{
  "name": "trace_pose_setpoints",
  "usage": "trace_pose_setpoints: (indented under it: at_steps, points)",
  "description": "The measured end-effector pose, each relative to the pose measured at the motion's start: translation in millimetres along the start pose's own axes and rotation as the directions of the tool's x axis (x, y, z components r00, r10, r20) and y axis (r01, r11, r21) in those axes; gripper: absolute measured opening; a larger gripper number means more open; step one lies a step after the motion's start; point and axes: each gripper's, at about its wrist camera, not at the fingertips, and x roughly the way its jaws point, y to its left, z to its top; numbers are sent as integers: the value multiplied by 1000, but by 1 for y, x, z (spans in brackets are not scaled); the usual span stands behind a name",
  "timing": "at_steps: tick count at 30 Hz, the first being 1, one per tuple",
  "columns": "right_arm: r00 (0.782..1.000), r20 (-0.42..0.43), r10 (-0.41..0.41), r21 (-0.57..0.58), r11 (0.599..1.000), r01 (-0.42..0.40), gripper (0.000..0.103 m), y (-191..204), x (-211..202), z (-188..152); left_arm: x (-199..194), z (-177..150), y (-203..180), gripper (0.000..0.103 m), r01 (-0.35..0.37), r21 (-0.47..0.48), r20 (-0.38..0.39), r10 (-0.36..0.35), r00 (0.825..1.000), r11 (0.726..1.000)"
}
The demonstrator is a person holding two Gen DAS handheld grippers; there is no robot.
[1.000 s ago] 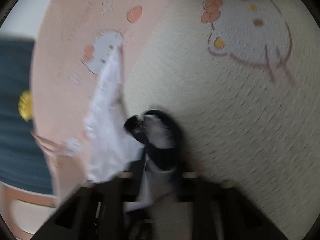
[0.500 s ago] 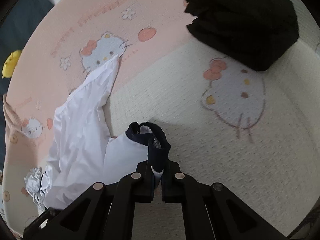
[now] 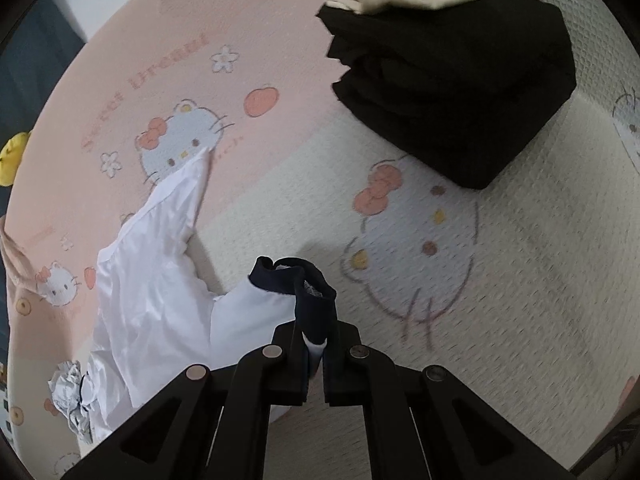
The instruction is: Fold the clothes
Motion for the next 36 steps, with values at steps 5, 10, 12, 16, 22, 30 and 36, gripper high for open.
trace_pose_setpoints:
  at_steps: [5,10,12,16,22,30,36]
  points:
    - [1000,26,-12,53,999,11,1,-18,-2,10,-6,24,2,11,76,-48,8,-76,997,996]
    - [1000,22,-15,109,994,13,1,-39,-3,15,9,35,8,12,77,-63,20,-76,997,995]
    - [1000,4,-20,135,991,19,2,-45,1,13,2,37,-1,12,68,-68,25,-66,998,995]
    - [999,-30,-39,120,992,42,20,-40,1,11,-2,29,9,13,47,-89,20,-46,999,995]
    - [1000,-7,2,242,970,0,66,-45,-12,7,-30,20,18,14,73,-182,10,-73,997,981]
    - [996,48,72,300,950,-84,66,-39,-44,-2,-67,-6,34,14,0,-303,-12,-3,1000,953]
    - [988,112,104,288,949,-132,67,-25,-70,-24,-70,-44,51,44,-147,-317,-62,134,989,937]
